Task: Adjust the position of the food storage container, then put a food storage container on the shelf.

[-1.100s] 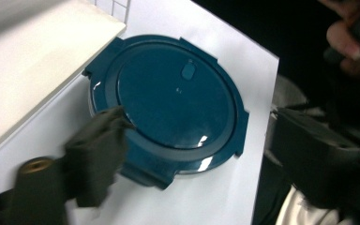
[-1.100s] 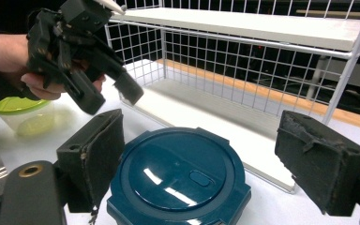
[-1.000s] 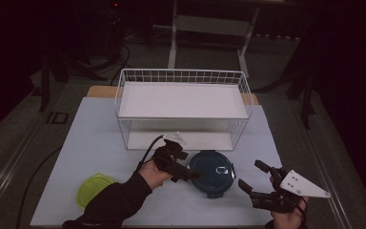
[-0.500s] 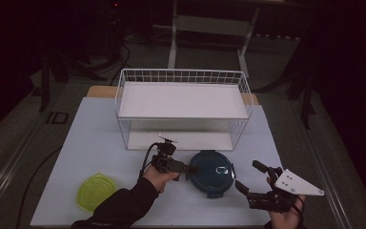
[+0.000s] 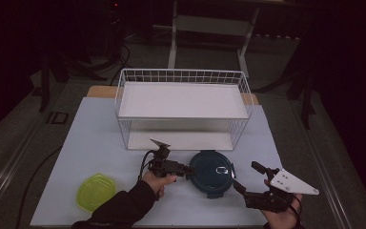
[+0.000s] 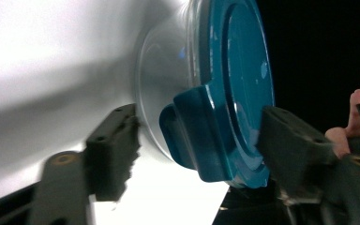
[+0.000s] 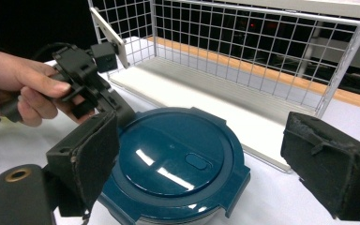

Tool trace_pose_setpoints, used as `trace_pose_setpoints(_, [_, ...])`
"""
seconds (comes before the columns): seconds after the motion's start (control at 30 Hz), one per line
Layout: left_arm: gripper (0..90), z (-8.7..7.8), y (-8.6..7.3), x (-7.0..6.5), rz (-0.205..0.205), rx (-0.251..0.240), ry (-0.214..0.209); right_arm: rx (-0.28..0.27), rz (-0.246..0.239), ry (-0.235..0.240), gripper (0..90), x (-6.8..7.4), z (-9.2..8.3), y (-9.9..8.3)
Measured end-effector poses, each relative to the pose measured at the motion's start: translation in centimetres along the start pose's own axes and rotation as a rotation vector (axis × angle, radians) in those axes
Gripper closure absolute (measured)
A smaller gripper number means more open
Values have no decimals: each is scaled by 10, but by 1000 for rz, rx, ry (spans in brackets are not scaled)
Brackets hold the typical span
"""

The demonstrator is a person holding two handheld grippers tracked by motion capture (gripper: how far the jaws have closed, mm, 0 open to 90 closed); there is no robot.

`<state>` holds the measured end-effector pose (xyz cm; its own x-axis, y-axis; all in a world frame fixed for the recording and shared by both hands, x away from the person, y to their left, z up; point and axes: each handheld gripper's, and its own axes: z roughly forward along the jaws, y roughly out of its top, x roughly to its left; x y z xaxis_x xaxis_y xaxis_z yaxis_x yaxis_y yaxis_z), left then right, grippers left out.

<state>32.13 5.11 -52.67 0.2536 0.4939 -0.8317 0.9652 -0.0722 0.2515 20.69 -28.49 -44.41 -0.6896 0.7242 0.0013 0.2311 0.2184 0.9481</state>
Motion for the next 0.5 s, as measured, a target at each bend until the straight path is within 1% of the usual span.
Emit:
trace_pose_setpoints(0.03, [384,1,0,1,-8,5,-9,2,0,-6,127,0,0,0])
trace_pose_setpoints(0.1, [432,2,-1,3,-13,5,-33,7,9,0,132,-1,0,-1])
trace_pose_setpoints(0.13, [472,2,-1,3,-13,5,-33,7,9,0,132,-1,0,-1])
trace_pose_setpoints(0.17, [472,2,-1,3,-13,5,-33,12,11,-4,132,-2,0,-1])
trace_pose_setpoints(0.2, [501,1,-1,2,4,8,-34,25,23,-2,142,-4,0,-3])
trace_pose_setpoints(0.27, [503,1,-1,2,13,6,-35,38,36,3,154,-8,1,-4])
trace_pose_setpoints(0.3, [503,1,-1,1,19,3,-30,49,47,-1,155,-10,1,-5])
trace_pose_setpoints(0.37, [503,1,-1,1,19,3,-30,53,52,-2,155,-12,0,-6])
trace_pose_setpoints(0.4, [504,1,-1,0,37,3,-24,80,85,2,174,-18,0,-7])
trace_pose_setpoints(0.43, [504,1,-2,-1,50,3,-23,80,85,2,174,-18,0,-7])
trace_pose_setpoints(0.47, [507,1,-2,-3,71,6,-21,107,125,16,177,-24,2,-9])
trace_pose_setpoints(0.5, [509,1,-2,-6,92,9,-12,121,149,21,178,-27,3,-10])
